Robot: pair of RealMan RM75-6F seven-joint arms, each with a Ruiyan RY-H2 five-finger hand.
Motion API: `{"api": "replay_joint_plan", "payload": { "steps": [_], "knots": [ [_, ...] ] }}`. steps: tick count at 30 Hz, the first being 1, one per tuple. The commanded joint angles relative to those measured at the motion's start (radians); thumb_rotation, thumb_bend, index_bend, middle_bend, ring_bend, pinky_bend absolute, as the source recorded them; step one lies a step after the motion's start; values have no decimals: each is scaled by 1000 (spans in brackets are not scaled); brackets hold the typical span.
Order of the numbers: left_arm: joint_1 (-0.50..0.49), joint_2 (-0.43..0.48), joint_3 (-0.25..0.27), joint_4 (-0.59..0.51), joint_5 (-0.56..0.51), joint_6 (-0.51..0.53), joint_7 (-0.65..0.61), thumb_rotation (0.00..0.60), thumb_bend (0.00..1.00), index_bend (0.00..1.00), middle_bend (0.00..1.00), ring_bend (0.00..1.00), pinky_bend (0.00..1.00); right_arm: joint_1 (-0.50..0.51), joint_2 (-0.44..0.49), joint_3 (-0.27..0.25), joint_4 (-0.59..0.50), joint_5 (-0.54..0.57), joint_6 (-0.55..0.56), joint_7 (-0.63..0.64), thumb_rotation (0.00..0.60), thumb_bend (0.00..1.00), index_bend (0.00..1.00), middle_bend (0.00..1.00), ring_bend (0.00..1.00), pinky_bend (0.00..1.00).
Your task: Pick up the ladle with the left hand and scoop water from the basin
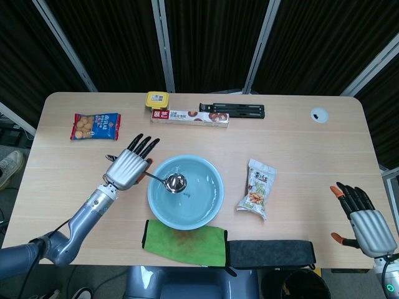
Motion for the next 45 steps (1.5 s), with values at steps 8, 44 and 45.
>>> {"api": "replay_joint_plan", "payload": {
  "steps": [8, 44, 45],
  "knots": [
    [4, 49, -3, -91, 16, 37, 66, 600, 472, 752, 0, 0, 0, 1, 2, -2, -1, -2, -3, 0, 600, 0, 0, 0, 0, 0],
    [-17, -104, 44, 54, -19, -42, 13, 600, 468, 745, 0, 0, 0, -26, 13, -7, -1, -23, 50, 19, 600, 0, 0, 0, 0, 0],
    [-23, -120, 44, 75, -20, -50, 7, 600, 466, 741, 0, 0, 0, -22, 14, -8, 2, -22, 42, 24, 600, 0, 0, 0, 0, 0]
  ]
}}
